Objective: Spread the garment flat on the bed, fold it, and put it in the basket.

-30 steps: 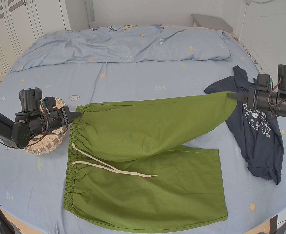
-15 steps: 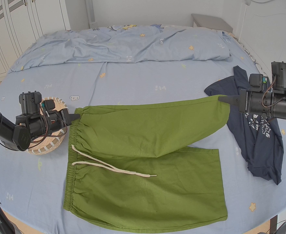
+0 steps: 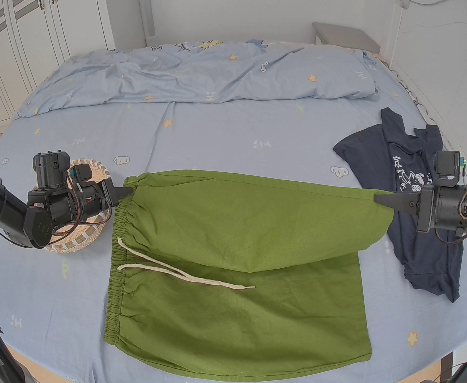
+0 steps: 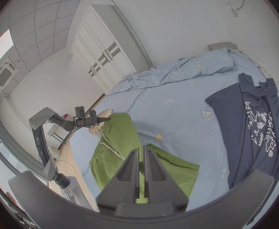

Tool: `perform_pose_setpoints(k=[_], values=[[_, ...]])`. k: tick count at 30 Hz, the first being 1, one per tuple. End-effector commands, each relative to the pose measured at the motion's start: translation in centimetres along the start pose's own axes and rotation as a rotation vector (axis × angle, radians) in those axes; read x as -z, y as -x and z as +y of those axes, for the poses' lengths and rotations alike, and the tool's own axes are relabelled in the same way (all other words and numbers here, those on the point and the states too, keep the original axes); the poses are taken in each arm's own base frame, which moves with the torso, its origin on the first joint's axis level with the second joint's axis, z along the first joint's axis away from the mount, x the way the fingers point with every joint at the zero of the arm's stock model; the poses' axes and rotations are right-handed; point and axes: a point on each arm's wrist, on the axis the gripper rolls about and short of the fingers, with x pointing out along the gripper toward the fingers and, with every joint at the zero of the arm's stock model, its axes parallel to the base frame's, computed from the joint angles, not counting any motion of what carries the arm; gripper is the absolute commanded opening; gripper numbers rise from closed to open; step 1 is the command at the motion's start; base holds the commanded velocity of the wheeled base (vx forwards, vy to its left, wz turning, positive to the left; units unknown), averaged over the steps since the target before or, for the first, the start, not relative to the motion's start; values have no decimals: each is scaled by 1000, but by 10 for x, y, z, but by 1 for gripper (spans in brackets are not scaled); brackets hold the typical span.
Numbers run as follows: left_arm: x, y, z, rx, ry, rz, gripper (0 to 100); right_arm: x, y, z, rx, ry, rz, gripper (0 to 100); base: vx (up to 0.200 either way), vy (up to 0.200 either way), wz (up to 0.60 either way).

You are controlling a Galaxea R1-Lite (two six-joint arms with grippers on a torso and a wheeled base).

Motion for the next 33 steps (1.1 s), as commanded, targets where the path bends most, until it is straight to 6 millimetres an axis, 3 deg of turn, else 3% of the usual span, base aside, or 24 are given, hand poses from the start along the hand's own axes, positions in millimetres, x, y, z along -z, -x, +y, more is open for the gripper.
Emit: perform_pose_setpoints(k=[1, 6, 15, 25, 33], values=[[1, 0, 0, 2, -7, -18, 0, 3, 8, 0, 4, 1, -14, 0, 0, 0, 0], [2, -3, 2, 2, -11, -23, 0, 3, -8, -19, 45, -27, 1, 0, 0, 0, 0], [4, -7, 7, 1, -15, -36, 0, -16, -54, -67, 88, -33, -66, 0, 0, 0, 0], [6, -13, 12, 14, -39, -80, 0, -51, -99, -92, 43, -3, -114, 0, 0, 0, 0], [4, -17, 20, 9, -42, -104, 0, -55, -132, -123, 65, -19, -98, 0, 0, 0, 0]])
